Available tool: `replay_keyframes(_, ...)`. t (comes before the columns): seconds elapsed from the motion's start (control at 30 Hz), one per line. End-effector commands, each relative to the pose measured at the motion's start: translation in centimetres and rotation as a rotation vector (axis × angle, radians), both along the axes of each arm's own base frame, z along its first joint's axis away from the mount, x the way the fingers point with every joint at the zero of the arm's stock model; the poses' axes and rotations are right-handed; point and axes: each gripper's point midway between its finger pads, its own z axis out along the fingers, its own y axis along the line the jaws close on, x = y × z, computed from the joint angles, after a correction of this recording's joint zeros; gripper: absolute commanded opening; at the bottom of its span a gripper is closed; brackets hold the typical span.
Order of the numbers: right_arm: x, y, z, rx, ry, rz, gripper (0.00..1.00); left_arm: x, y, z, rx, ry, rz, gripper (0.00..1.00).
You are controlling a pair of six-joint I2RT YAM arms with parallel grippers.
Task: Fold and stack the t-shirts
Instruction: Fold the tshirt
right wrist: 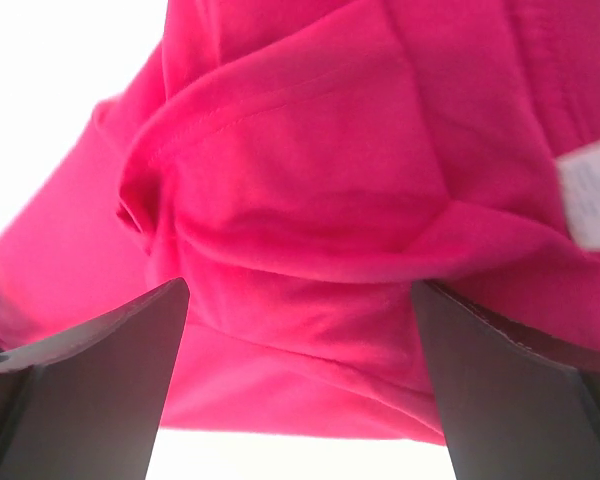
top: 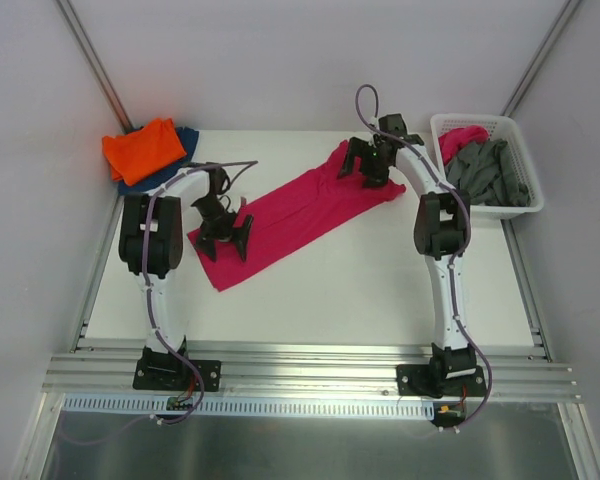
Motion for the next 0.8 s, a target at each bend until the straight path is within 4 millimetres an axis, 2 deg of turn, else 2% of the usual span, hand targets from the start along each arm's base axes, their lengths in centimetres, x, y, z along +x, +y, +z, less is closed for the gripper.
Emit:
replay_keyframes(0.0,2.3,1.4,-0.4,0.047,-0.043,-0.024,1.0,-3.2,-2.7,0.9,-0.026,0.048,-0.058,0.99)
replay_keyframes(0.13,3.2,2.3,-1.5,0.083,-0.041,-0.038,1.0,-6.7,-4.9,0.8,-0.043,0.107,-0.122,0.99)
replay_keyframes(0.33,4.6,3.4,-1.5,0.116,-0.082,-0.043,1.0,-8.7,-7.7,0.9,-0.051,0.119,-0.212,0.99)
replay_keyframes(0.37,4.6,3.7,-2.0,0.118,-0.074,-0.043,1.0,-9.2,-8.4,0.7,-0.049,0.13,-0.237,0.99)
replay_keyframes(0.53,5.1,4.3,-1.9,0.156,-0.083,-0.047,0.99,-10.6,-10.8,0.3,-0.056,0.157,-0.307,0.99)
replay_keyframes(0.77,6.0,4.4,-1.4,0.175,-0.11,-0.063,0.99,-14.3,-14.7,0.6,-0.087,0.184,-0.446,0.99)
